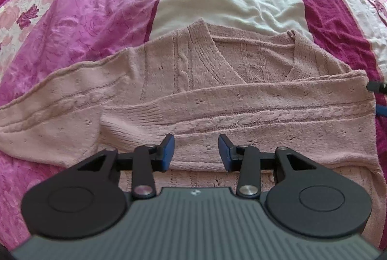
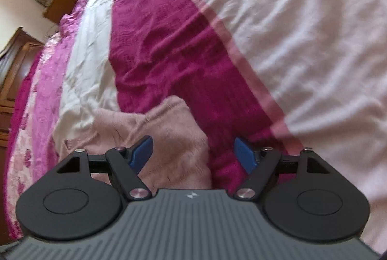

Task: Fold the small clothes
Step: 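Grasp the other sleeve with the right gripper, fold it across, release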

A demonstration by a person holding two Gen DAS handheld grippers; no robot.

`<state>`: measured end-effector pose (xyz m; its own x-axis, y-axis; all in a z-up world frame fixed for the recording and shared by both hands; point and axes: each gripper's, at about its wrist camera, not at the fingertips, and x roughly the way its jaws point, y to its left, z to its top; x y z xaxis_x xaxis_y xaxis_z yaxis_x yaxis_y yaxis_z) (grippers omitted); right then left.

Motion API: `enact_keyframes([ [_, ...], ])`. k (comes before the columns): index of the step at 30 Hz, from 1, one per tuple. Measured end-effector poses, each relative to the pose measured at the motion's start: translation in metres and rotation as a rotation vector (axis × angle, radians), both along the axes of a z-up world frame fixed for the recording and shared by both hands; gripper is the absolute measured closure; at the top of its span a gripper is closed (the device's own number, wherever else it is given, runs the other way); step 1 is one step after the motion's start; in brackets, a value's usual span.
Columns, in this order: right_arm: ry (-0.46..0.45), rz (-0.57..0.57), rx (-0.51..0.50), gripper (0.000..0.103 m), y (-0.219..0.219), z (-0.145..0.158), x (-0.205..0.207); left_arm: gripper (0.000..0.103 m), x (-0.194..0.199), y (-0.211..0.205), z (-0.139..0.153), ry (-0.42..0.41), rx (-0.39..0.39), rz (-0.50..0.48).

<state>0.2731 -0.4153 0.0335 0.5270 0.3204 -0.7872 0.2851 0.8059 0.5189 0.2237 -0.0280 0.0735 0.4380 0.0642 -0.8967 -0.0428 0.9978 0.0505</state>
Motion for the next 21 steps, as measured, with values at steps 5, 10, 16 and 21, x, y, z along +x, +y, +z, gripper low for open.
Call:
enact_keyframes([
  [5,-0.008,0.056,0.067,0.023,0.011,-0.007,0.022,0.061,0.000,0.000,-0.011,0.020,0.014,0.018],
  [10,-0.011,0.112,0.131,0.025,0.026,-0.013,0.040,0.061,-0.002,0.002,-0.016,0.039,0.012,0.024],
  [16,-0.026,0.140,0.123,0.071,0.037,-0.011,0.046,0.061,-0.004,0.002,-0.018,0.044,0.014,0.020],
  [21,-0.178,0.279,-0.014,0.074,0.067,0.027,0.027,0.061,-0.007,0.004,-0.019,0.043,0.015,0.022],
])
